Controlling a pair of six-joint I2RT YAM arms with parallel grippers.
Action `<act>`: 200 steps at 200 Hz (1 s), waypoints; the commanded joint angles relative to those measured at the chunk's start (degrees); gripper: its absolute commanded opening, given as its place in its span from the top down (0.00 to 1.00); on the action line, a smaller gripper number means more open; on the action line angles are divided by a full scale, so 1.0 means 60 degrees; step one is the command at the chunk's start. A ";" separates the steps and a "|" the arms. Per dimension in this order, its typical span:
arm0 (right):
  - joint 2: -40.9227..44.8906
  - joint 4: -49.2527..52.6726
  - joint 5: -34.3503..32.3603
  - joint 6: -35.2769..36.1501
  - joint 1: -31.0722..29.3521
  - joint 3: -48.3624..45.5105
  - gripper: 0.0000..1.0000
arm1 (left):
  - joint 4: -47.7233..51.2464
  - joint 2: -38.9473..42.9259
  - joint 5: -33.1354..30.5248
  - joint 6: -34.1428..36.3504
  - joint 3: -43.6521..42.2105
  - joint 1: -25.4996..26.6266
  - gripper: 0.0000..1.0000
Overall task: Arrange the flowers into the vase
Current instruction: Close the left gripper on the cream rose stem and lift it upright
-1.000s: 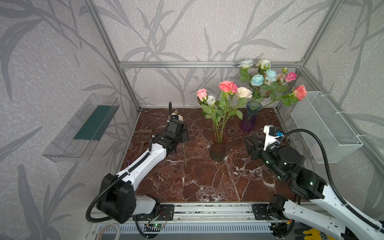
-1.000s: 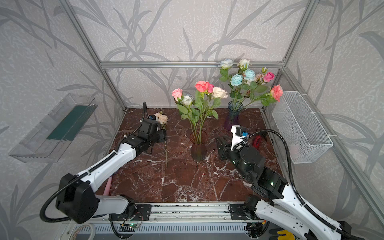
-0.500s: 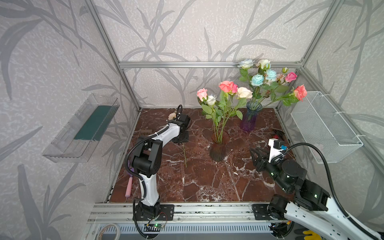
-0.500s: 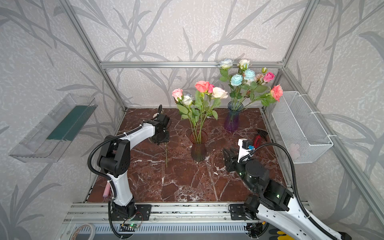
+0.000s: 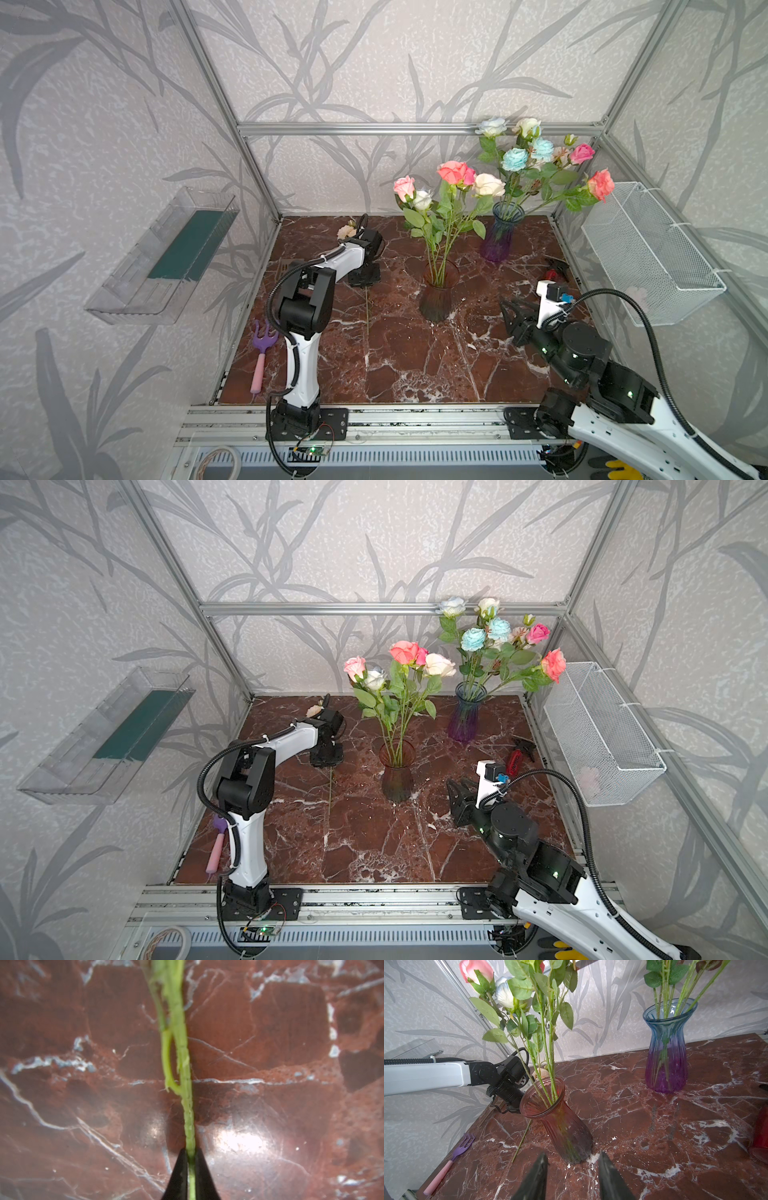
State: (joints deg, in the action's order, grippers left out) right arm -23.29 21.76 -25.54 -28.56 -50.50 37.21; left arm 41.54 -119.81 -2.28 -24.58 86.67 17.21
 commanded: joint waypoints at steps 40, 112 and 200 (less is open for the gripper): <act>-0.0015 -0.0084 -0.0125 -0.0049 0.0046 0.0224 0.59 | 0.0372 0.0245 0.0225 0.0056 0.0223 -0.0257 1.00; -0.0742 -0.0047 0.0153 -0.0203 0.0038 0.0731 0.61 | -0.1706 0.3642 0.0755 -0.0455 -0.1597 -0.0314 1.00; -0.1937 -0.0263 0.1100 -0.0368 0.0038 0.1674 0.62 | -0.5412 0.7390 0.3234 -0.0499 -0.3765 -0.0281 1.00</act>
State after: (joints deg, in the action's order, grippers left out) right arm -33.52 21.58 -21.23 -30.30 -50.50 44.71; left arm 20.16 -82.41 11.05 -26.72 66.70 15.46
